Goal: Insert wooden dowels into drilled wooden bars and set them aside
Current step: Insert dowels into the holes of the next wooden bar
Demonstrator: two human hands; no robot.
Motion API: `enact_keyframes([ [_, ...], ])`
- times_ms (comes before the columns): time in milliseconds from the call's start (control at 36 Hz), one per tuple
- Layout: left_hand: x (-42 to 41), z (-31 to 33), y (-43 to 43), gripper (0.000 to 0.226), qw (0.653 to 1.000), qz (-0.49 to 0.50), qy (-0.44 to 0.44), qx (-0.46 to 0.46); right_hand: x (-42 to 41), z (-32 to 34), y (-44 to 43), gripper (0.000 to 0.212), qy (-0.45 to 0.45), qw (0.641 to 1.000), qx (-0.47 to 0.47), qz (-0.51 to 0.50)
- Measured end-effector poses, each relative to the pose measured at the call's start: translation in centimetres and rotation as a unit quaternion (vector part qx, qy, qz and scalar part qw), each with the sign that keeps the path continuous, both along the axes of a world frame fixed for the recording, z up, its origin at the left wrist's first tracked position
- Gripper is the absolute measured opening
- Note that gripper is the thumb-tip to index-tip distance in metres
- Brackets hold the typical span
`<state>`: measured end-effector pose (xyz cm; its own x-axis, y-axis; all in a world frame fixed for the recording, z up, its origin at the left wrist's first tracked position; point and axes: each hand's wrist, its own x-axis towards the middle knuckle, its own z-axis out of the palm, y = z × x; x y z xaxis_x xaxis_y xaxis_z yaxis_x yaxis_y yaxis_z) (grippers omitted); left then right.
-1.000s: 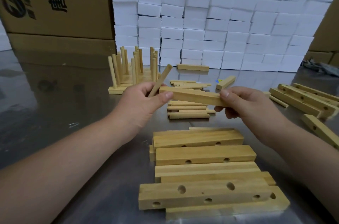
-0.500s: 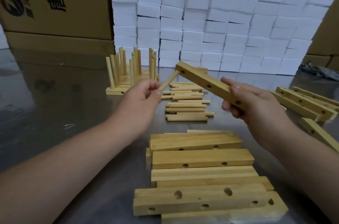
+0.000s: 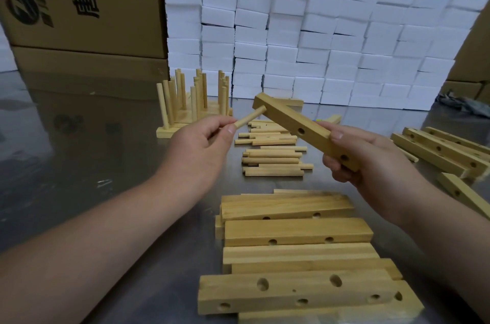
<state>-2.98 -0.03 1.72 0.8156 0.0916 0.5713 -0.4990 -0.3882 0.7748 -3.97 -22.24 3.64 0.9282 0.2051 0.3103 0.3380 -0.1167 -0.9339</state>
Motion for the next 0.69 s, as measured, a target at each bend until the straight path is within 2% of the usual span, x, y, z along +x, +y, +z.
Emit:
enact_keyframes([
  [278, 0.25, -0.4, 0.23, 0.017, 0.998, 0.016, -0.019, 0.051, -0.14, 0.05, 0.03, 0.031, 0.003, 0.999, -0.017, 0.036],
  [417, 0.12, -0.34, 0.3, 0.02, 0.998, 0.005, -0.014, 0.069, -0.39, 0.21, -0.15, 0.041, -0.003, 0.997, -0.025, 0.079],
  [611, -0.21, -0.19, 0.15, 0.018, 0.993, 0.029, -0.029, 0.113, -0.49, 0.35, -0.04, 0.037, 0.006, 0.993, -0.05, 0.107],
  [695, -0.27, -0.16, 0.08, 0.025, 0.991, 0.052, -0.026, 0.117, -0.64, 0.44, 0.05, 0.039, 0.016, 0.993, -0.041, 0.109],
])
